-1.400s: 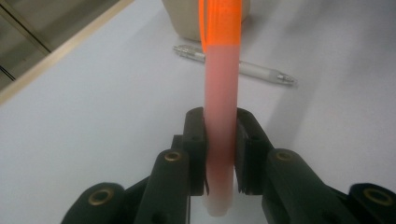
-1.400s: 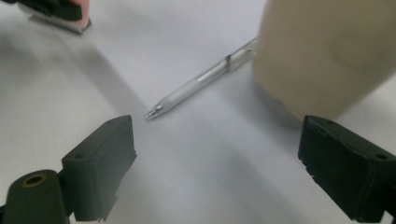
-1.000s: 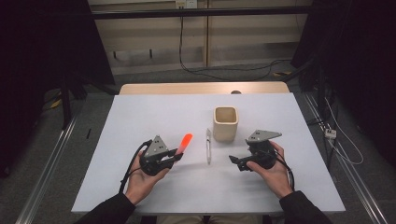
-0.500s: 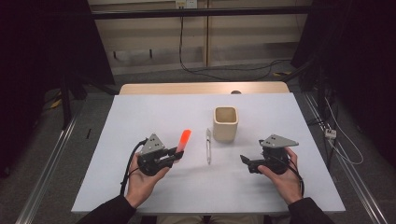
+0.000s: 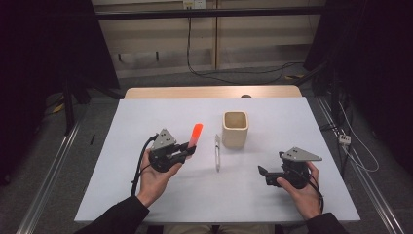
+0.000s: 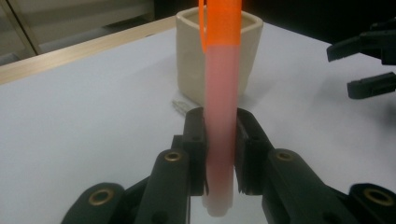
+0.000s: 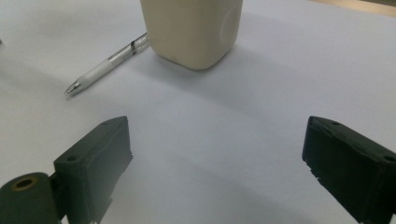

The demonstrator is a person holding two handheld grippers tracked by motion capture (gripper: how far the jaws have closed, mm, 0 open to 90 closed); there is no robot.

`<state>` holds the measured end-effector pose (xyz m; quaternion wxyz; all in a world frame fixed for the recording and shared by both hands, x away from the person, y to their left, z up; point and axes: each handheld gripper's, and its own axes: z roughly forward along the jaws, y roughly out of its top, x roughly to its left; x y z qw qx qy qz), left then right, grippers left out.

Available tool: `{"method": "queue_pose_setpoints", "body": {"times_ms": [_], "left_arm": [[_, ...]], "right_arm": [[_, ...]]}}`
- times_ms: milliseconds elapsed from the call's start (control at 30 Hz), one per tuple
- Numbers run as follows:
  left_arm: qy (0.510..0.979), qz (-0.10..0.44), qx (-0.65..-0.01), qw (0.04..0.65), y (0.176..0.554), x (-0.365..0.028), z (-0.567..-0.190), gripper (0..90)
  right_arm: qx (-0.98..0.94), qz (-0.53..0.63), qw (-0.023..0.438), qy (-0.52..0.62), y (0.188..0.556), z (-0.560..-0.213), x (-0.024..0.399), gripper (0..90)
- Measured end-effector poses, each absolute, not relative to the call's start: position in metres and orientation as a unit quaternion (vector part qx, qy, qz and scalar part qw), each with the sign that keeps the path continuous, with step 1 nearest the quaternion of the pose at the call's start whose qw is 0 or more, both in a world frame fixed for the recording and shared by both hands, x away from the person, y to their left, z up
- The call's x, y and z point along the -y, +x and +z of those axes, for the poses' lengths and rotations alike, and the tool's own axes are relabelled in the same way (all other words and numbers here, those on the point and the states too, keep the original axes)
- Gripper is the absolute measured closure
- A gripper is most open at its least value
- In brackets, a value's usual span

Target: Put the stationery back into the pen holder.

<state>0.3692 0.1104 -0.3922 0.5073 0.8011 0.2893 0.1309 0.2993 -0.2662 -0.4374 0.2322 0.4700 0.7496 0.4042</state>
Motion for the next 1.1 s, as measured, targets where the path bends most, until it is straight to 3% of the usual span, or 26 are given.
{"method": "queue_pose_setpoints", "body": {"times_ms": [1100], "left_arm": [[0.783, 0.146, -0.275, 0.538, 0.424, -0.052, -0.354, 77.1]], "right_arm": [[-0.749, 0.405, 0.228, 0.472, 0.295, -0.442, 0.268, 8.1]]}}
